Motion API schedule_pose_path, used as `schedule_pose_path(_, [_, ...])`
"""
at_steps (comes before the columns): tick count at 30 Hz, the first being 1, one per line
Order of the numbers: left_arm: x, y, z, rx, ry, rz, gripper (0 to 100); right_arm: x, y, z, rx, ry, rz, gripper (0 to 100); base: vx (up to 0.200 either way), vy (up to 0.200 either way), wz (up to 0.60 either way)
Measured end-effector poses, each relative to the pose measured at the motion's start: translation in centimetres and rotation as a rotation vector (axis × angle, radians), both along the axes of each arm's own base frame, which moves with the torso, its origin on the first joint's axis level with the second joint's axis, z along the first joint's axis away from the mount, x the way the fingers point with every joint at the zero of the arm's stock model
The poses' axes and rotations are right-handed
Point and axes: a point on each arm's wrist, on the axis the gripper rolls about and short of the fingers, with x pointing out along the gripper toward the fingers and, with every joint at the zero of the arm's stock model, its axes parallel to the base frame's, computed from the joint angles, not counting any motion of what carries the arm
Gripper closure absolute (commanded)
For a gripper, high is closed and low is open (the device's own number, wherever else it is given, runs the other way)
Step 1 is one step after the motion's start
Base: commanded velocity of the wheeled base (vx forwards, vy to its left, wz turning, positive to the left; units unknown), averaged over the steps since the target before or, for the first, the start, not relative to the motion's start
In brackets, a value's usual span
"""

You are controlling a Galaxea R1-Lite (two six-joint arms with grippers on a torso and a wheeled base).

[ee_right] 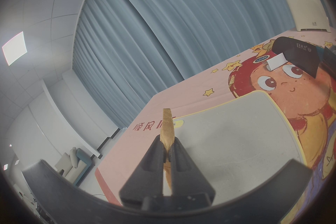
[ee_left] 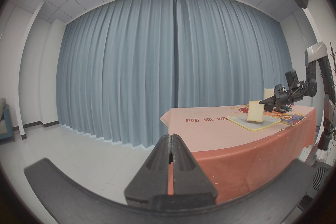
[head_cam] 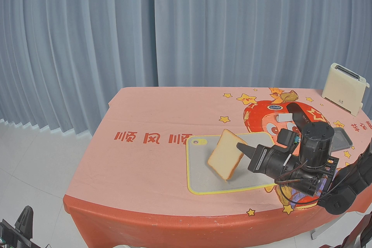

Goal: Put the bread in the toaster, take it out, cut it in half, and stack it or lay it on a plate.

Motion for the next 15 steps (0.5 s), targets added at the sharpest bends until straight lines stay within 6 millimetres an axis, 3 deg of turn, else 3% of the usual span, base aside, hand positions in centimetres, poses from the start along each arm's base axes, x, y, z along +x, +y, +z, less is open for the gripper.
schedule_pose_path(8, [0.00,0.00,0.00,0.000,0.000,0.000,100,0.37,-0.41,-0.10,-0.004,0.000,-0.019,100,0.000,0.000,0.00])
schedule_pose_path(9, [0.00,0.00,0.00,0.000,0.000,0.000,100,0.39,-0.43,-0.11,-0.005,0.001,-0.020,0,0.000,0.000,0.00])
schedule_pose_path(15, [0.00,0.00,0.00,0.000,0.000,0.000,100,0.36,-0.56,-0.19,-0.010,0.002,-0.024,0,0.000,0.000,0.00])
